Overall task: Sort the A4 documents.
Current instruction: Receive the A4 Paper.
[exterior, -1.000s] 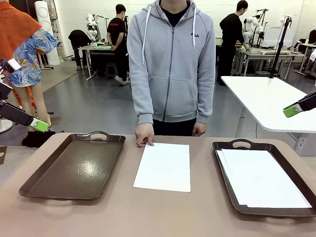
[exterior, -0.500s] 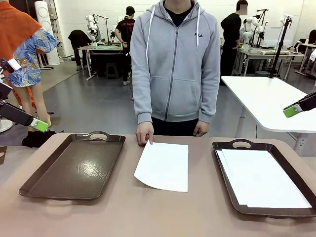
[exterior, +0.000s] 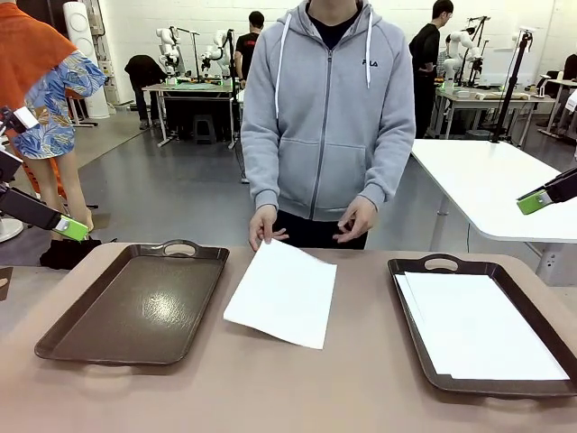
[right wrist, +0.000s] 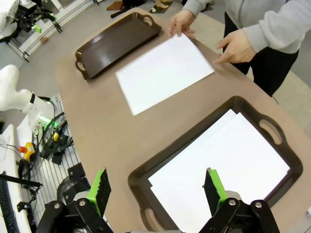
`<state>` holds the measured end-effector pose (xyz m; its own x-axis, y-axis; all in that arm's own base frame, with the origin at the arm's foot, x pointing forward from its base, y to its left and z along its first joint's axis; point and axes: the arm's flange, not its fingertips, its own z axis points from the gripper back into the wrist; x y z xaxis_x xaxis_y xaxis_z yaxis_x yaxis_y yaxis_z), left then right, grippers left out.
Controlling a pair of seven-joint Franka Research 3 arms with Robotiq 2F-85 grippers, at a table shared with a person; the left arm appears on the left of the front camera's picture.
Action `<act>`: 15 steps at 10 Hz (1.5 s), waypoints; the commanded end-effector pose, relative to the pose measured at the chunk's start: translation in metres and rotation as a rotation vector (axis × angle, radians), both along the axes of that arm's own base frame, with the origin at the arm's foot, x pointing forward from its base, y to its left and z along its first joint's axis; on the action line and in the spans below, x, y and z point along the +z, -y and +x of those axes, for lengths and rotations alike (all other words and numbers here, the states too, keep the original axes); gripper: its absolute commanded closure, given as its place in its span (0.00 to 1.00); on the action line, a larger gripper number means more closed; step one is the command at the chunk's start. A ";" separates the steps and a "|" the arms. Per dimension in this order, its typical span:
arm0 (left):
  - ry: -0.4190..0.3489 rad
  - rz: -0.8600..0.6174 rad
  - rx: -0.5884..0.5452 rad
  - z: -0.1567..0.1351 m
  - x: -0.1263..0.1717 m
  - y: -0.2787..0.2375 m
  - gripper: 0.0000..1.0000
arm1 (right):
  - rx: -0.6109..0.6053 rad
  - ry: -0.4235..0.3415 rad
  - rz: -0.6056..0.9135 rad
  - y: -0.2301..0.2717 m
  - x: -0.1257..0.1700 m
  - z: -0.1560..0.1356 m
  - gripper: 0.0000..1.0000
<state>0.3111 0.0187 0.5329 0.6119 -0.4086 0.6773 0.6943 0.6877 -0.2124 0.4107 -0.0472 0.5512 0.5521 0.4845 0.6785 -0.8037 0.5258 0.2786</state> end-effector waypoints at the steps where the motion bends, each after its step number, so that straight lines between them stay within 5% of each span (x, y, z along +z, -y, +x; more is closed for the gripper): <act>1: 0.006 -0.014 -0.016 0.001 -0.001 -0.002 0.00 | 0.000 0.002 0.001 0.000 0.000 -0.001 0.00; 15: 0.006 -0.014 -0.016 0.001 -0.001 -0.002 0.00 | 0.000 0.002 0.001 0.000 0.000 -0.001 0.00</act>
<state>0.3111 0.0187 0.5329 0.6119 -0.4086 0.6773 0.6942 0.6877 -0.2124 0.4107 -0.0472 0.5512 0.5521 0.4845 0.6785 -0.8037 0.5258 0.2786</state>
